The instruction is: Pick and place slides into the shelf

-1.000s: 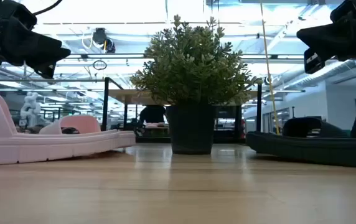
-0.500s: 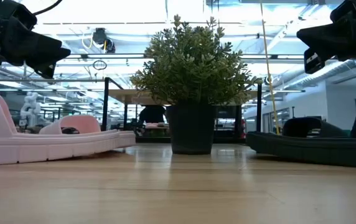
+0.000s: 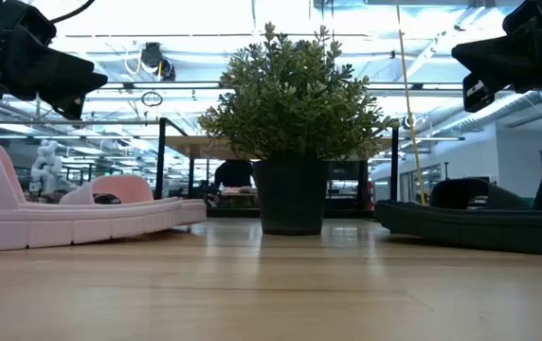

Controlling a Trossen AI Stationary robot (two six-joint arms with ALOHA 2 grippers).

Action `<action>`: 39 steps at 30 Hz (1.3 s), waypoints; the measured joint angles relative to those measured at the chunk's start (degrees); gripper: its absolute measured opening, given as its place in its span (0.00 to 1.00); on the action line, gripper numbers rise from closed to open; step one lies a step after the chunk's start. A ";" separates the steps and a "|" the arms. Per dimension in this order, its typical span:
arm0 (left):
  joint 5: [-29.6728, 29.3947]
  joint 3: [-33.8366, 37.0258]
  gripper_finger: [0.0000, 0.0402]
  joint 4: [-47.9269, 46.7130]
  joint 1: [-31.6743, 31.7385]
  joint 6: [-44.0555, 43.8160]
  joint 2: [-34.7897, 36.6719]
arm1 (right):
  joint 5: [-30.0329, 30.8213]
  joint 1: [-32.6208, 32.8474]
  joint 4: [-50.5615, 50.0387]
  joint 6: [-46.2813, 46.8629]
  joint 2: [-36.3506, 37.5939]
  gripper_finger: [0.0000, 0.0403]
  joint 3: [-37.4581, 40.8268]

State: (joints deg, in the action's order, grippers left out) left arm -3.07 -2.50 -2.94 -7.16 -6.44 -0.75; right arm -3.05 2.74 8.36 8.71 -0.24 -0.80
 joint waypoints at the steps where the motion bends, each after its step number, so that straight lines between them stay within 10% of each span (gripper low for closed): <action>1: 0.00 0.00 0.33 0.00 -0.02 -0.02 0.00 | 0.00 -0.02 0.00 0.00 -0.01 0.02 0.00; 16: 0.00 0.00 0.33 -0.02 -0.02 0.00 0.00 | 0.05 0.00 1.40 0.17 0.00 0.02 -0.06; 25: 0.00 -0.02 0.33 0.00 -0.02 0.00 0.00 | -1.34 -0.03 14.96 18.66 -0.01 0.02 -0.06; 39: -1.05 -0.01 0.33 0.20 0.00 2.21 0.01 | 12.14 0.00 34.38 25.28 -0.62 0.02 -0.04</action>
State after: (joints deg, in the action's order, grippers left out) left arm -4.12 -2.51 -2.74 -7.16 -4.23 -0.74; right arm 9.09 2.74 42.74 33.99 -0.86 -0.84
